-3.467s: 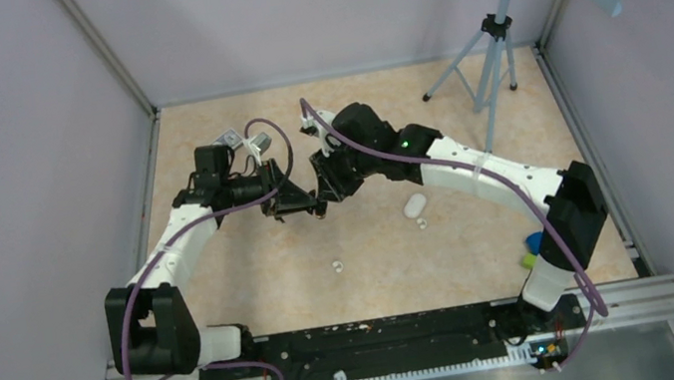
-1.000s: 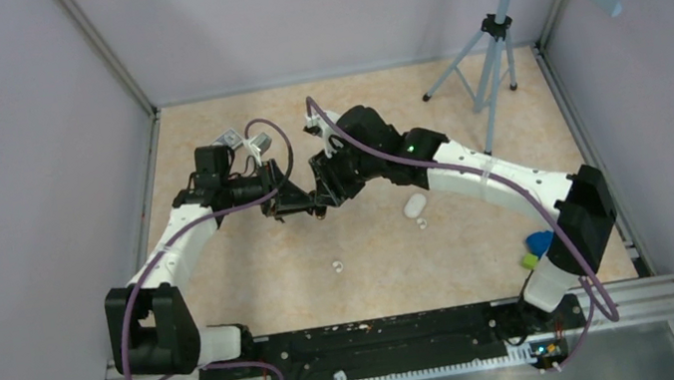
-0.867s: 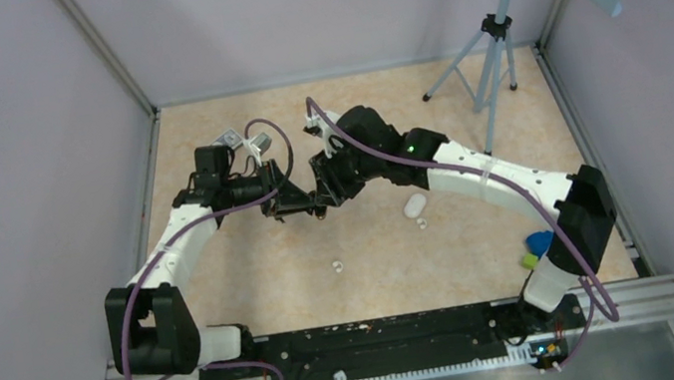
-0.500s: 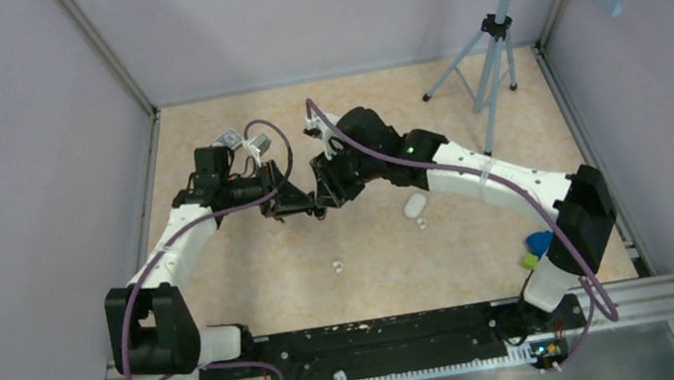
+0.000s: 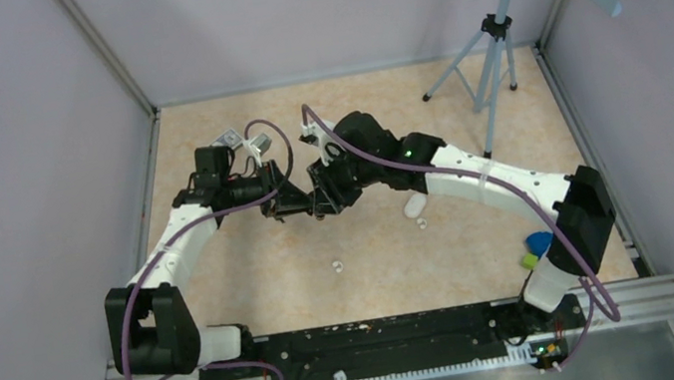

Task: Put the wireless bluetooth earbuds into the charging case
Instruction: Adjust the right earbud in the right side groove of the charging case.

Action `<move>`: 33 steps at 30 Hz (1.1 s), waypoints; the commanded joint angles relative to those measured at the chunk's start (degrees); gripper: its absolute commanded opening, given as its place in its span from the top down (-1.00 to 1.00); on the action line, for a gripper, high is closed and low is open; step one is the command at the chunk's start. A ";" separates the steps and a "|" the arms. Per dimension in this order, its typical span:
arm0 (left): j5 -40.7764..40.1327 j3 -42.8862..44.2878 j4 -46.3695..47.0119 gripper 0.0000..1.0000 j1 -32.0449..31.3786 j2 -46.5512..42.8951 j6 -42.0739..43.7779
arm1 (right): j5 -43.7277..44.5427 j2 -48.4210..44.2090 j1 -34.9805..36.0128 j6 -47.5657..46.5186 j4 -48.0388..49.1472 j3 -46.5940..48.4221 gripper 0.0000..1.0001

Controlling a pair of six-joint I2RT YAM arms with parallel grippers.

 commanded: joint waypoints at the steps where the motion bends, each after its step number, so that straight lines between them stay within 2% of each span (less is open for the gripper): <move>1: 1.28 2.45 1.64 1.00 0.21 0.32 0.71 | 0.64 -0.88 0.70 -0.38 0.09 0.92 0.26; 6: 1.19 2.67 1.55 1.00 0.21 0.29 0.71 | 2.67 -3.73 0.65 -1.00 -1.51 0.54 0.27; 10: 1.11 2.88 1.42 1.00 0.21 0.37 0.71 | 8.05 -8.80 0.09 -0.51 -1.05 -2.74 0.27; 13: 0.42 3.02 1.23 1.00 0.26 0.30 0.79 | 11.93 -14.01 -2.72 3.25 2.07 -8.72 0.30; 16: -1.81 3.51 0.31 1.00 0.30 0.09 1.17 | 12.26 -19.34 -6.99 8.00 6.76 -16.02 0.36; 20: -4.21 3.81 0.31 1.00 0.39 -0.80 0.95 | 14.30 -22.79 -9.46 11.99 8.95 -22.20 0.38; 22: -3.47 3.43 1.15 1.00 0.39 -0.68 0.31 | 12.72 -23.03 -9.55 13.50 10.98 -23.75 0.33; 27: 3.80 2.87 2.32 1.00 0.26 0.79 1.69 | -0.16 -20.85 -9.55 13.49 19.42 -23.98 0.06; 33: 6.21 3.65 2.54 1.00 -0.46 -0.14 2.85 | -6.79 -17.58 -12.09 9.67 17.90 -17.43 -0.03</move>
